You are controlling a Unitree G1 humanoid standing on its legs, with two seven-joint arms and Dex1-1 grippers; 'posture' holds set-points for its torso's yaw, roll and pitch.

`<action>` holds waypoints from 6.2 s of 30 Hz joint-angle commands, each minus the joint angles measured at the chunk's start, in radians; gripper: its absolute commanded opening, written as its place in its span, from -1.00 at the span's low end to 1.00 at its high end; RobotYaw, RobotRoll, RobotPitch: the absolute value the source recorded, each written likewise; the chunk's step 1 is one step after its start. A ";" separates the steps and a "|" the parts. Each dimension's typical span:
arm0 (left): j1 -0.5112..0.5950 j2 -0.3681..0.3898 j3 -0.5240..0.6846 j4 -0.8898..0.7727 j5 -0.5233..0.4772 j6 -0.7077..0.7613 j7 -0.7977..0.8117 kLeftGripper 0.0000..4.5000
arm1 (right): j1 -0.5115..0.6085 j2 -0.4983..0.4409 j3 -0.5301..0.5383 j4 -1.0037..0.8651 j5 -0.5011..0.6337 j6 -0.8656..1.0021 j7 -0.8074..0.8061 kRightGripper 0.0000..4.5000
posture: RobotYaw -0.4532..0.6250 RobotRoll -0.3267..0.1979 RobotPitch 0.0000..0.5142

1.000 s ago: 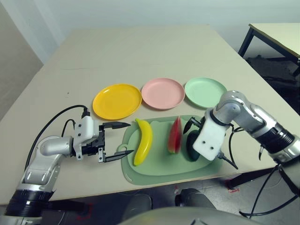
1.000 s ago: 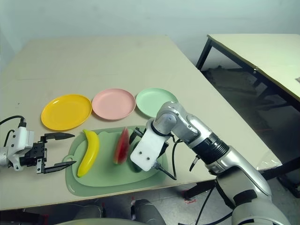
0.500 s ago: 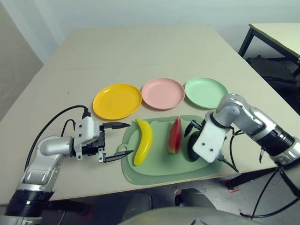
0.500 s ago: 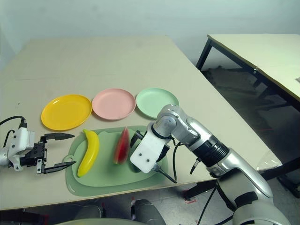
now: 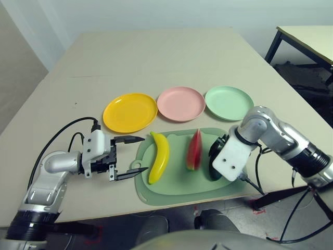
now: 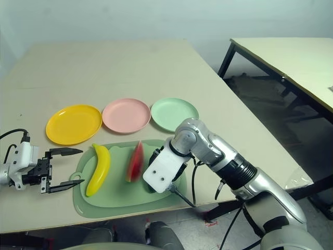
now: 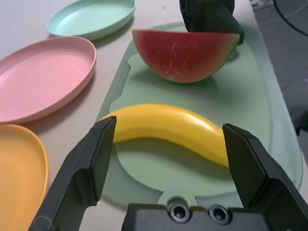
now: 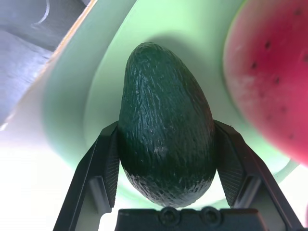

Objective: Place the fruits into color-matched plates.

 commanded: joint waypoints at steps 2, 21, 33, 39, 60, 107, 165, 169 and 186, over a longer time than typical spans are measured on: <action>-0.024 -0.011 0.009 -0.037 -0.084 0.067 -0.009 1.00 | -0.048 -0.030 0.002 0.006 0.050 0.042 0.003 0.36 | -0.08 0.25 -1.00; -0.024 0.016 0.002 -0.044 -0.058 0.135 -0.017 1.00 | -0.564 0.155 -0.044 1.010 -0.185 -0.085 -0.311 0.36 | -0.09 0.25 -1.00; -0.006 0.024 0.025 -0.063 -0.042 0.132 -0.002 1.00 | -0.590 0.306 -0.018 1.381 -0.380 -0.143 -0.678 0.36 | -0.04 0.25 -1.00; 0.005 0.028 0.028 -0.069 -0.035 0.121 0.010 1.00 | -0.583 0.322 -0.032 1.412 -0.405 -0.158 -0.759 0.99 | -0.03 0.25 -1.00; -0.025 0.044 0.018 -0.032 -0.027 0.099 -0.007 1.00 | -0.324 0.178 -0.095 0.350 0.048 -0.217 -0.014 0.99 | -0.05 0.25 -1.00; 0.012 0.043 0.011 -0.065 -0.013 0.098 0.023 1.00 | -0.112 0.305 0.090 0.357 -0.215 -0.176 -0.180 -0.06 | 0.00 0.25 -1.00; -0.034 0.030 0.006 0.003 0.145 0.039 0.152 1.00 | -0.643 0.512 -0.222 1.197 -0.159 -0.196 -0.547 0.98 | 0.06 0.25 -1.00; -0.075 0.060 -0.025 0.045 0.190 -0.006 0.130 1.00 | -0.458 0.416 -0.314 0.740 0.037 0.127 -0.303 0.98 | 0.06 0.25 -1.00; -0.505 0.125 -0.260 0.140 0.314 -0.096 -0.100 1.00 | 0.236 0.316 -0.568 -0.274 0.583 1.062 -0.462 0.98 | 0.03 0.25 -1.00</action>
